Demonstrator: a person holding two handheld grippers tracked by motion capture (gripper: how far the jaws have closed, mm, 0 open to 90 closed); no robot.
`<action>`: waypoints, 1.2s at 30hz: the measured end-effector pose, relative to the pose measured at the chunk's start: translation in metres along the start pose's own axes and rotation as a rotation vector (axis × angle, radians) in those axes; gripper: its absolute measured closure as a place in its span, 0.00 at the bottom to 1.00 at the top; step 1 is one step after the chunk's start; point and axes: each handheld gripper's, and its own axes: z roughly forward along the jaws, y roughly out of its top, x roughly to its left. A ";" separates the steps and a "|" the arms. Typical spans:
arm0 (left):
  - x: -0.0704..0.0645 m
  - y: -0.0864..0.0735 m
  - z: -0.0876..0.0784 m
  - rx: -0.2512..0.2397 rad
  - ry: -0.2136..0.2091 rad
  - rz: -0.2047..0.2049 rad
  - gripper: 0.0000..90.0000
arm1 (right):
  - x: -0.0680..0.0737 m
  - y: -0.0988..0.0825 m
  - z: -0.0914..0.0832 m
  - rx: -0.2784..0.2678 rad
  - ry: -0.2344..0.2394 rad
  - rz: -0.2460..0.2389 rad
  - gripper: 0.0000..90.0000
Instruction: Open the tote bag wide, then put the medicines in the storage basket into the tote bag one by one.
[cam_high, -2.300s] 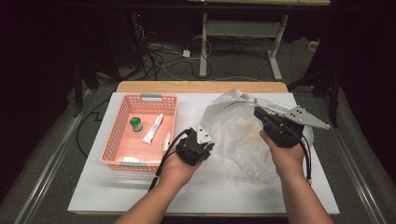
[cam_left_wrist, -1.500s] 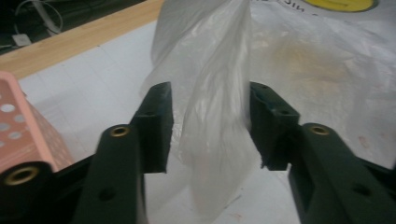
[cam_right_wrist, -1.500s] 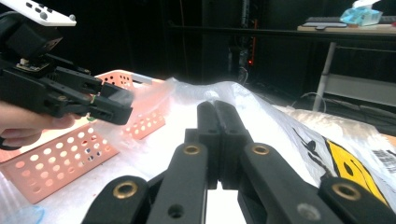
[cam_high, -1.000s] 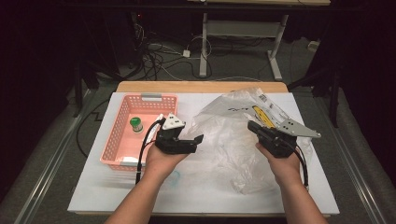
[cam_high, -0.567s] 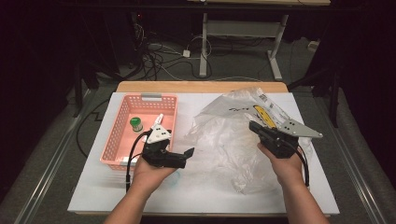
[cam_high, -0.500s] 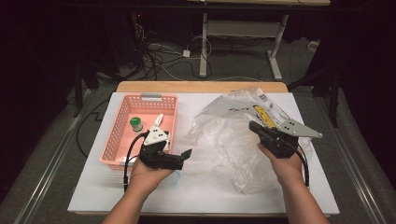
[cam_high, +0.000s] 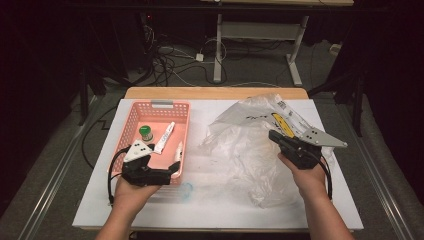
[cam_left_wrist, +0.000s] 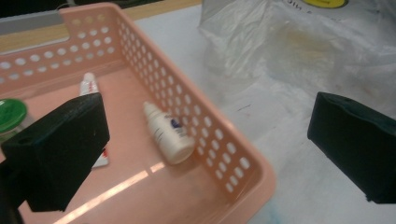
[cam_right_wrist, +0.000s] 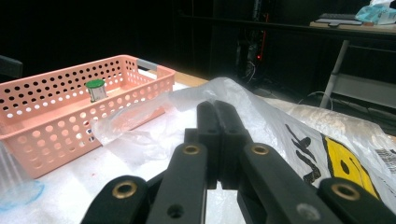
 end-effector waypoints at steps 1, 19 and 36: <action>0.003 -0.002 -0.002 0.006 0.013 0.006 0.00 | -0.001 0.000 0.000 -0.001 0.002 -0.002 1.00; 0.066 -0.022 -0.043 -0.014 0.169 -0.118 0.00 | 0.001 -0.007 0.005 0.025 0.016 0.016 1.00; 0.052 0.015 -0.013 -0.058 0.104 -0.090 0.00 | -0.007 0.002 0.000 -0.023 0.012 0.033 1.00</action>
